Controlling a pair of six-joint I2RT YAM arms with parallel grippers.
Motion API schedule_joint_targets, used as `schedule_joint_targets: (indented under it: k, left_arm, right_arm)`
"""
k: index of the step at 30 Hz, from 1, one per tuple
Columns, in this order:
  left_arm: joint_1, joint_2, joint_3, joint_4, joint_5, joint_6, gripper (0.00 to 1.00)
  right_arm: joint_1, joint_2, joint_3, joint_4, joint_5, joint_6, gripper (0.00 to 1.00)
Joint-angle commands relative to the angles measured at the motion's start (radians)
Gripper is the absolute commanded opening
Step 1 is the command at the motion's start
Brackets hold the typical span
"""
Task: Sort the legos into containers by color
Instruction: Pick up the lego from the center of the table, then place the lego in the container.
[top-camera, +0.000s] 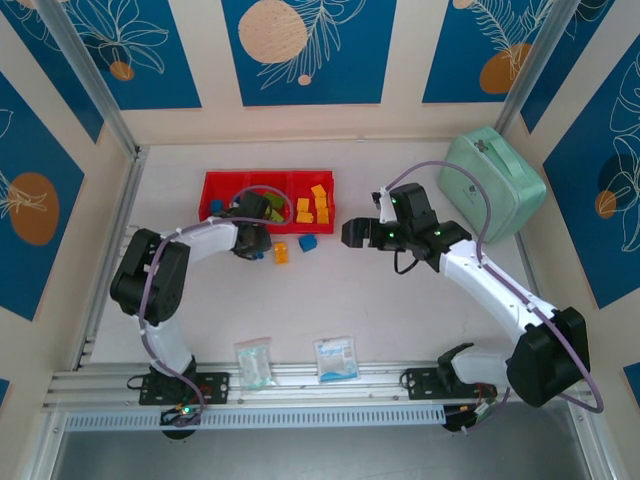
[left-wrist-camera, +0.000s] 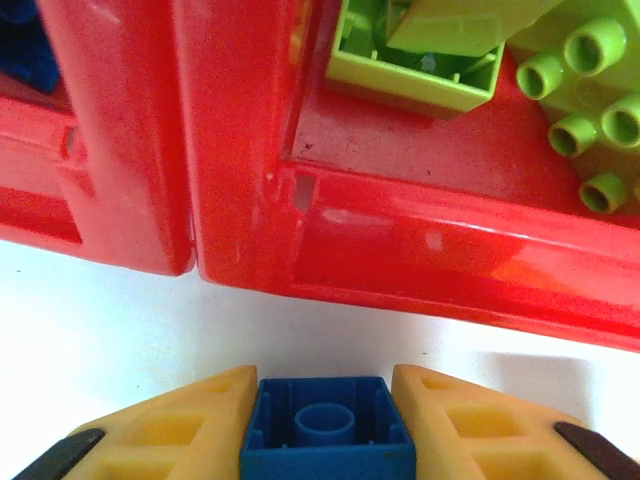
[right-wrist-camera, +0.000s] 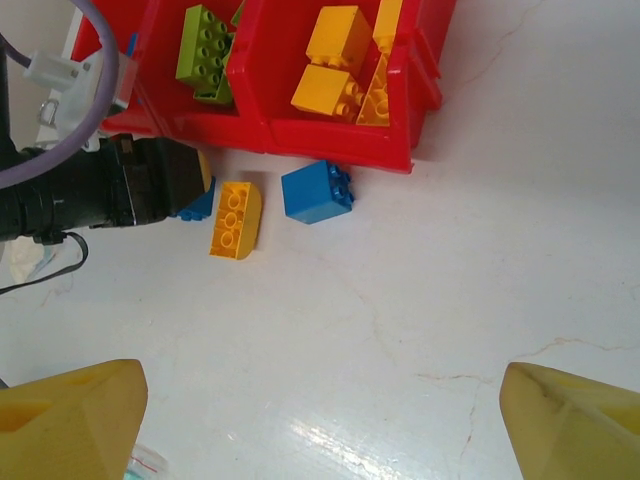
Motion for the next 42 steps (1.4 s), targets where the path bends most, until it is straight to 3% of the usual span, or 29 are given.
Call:
schedule_joint_targets:
  k: [1, 5, 15, 19, 23, 27, 30, 33, 34, 36, 39, 42]
  left_arm:
    - [0.023, -0.031, -0.039, 0.005, 0.007, 0.018, 0.35]
    - [0.024, -0.111, -0.075, 0.021, 0.003, 0.049, 0.34]
    - [0.055, -0.35, 0.033, -0.18, -0.201, 0.193, 0.29]
    - [0.126, -0.284, 0.159, -0.217, -0.211, 0.237, 0.29]
    - [0.205, -0.131, 0.315, -0.232, -0.158, 0.258, 0.28]
    - [0.261, 0.022, 0.456, -0.241, -0.032, 0.271, 0.28]
    - [0.27, 0.113, 0.541, -0.258, -0.035, 0.301, 0.3]
    - [0.282, 0.181, 0.602, -0.277, -0.01, 0.309, 0.35]
    - [0.283, 0.194, 0.616, -0.286, -0.021, 0.308, 0.4]
    - [0.283, 0.205, 0.633, -0.314, -0.067, 0.291, 0.61]
    - [0.282, 0.149, 0.576, -0.278, -0.068, 0.273, 0.75]
    - [0.279, 0.036, 0.468, -0.232, -0.041, 0.273, 0.79]
  right_arm:
    - [0.015, 0.009, 0.014, -0.014, 0.012, -0.008, 0.91]
    - [0.023, 0.011, 0.024, -0.027, 0.018, -0.015, 0.91]
    - [0.029, -0.031, 0.057, -0.042, 0.066, -0.028, 0.89]
    - [0.028, -0.039, 0.052, -0.055, 0.086, -0.051, 0.89]
    - [0.022, -0.035, 0.039, -0.066, 0.081, -0.072, 0.89]
    - [0.019, -0.057, 0.02, -0.125, 0.145, -0.099, 0.88]
    - [0.0, -0.105, -0.006, -0.161, 0.179, -0.12, 0.89]
    - [-0.024, -0.155, -0.035, -0.174, 0.164, -0.122, 0.89]
    - [-0.029, -0.166, -0.042, -0.176, 0.158, -0.12, 0.9]
    - [-0.031, -0.182, -0.055, -0.177, 0.154, -0.122, 0.92]
    - [-0.031, -0.177, -0.053, -0.188, 0.154, -0.114, 0.94]
    - [-0.03, -0.162, -0.041, -0.189, 0.141, -0.101, 0.94]
